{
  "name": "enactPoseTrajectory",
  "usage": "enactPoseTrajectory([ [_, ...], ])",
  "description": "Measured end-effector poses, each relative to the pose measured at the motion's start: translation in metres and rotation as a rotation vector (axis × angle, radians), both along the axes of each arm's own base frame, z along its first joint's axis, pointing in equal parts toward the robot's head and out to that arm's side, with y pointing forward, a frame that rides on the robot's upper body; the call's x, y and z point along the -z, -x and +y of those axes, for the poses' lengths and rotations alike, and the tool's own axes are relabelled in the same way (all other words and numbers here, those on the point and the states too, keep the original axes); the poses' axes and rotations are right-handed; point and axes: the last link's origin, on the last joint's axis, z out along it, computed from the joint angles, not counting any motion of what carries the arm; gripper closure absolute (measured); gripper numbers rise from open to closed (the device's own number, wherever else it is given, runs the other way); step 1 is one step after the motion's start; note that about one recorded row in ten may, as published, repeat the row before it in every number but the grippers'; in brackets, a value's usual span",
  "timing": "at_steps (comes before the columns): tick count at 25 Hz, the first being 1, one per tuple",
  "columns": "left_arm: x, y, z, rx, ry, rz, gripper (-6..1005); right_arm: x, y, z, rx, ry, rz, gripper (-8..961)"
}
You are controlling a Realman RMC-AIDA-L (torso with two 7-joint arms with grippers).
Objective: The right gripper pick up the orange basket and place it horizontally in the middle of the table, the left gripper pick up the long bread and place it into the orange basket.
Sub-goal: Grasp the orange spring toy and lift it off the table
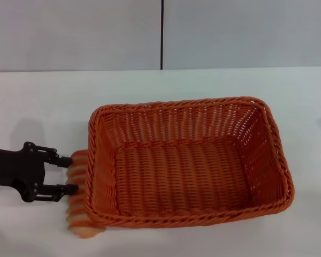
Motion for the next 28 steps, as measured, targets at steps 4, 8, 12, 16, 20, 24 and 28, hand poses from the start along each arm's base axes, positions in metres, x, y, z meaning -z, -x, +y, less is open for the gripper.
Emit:
enactPoseTrajectory([
  [4,0.004,0.002,0.0,-0.015,-0.023,-0.03,375,0.0,0.0,0.0,0.0,0.0,-0.002,288],
  [8,0.008,0.003,-0.002,-0.017,-0.022,-0.048,381,0.0,0.0,0.0,-0.001,-0.002,-0.002,288],
  [12,0.011,0.003,-0.003,-0.01,-0.006,-0.045,384,-0.001,0.0,0.001,-0.001,-0.003,-0.003,288],
  [16,0.016,0.002,-0.006,0.011,0.038,-0.021,459,-0.001,0.0,0.001,-0.001,-0.005,-0.004,288],
  [20,0.021,0.001,-0.008,0.028,0.068,-0.003,517,-0.001,0.0,0.001,-0.001,-0.005,-0.004,288],
  [24,0.025,0.003,-0.013,0.08,0.09,0.012,574,0.0,0.001,0.001,-0.005,-0.002,-0.005,288],
  [28,0.024,0.004,-0.014,0.106,0.073,0.004,617,0.001,0.0,0.001,-0.002,-0.001,-0.003,288],
])
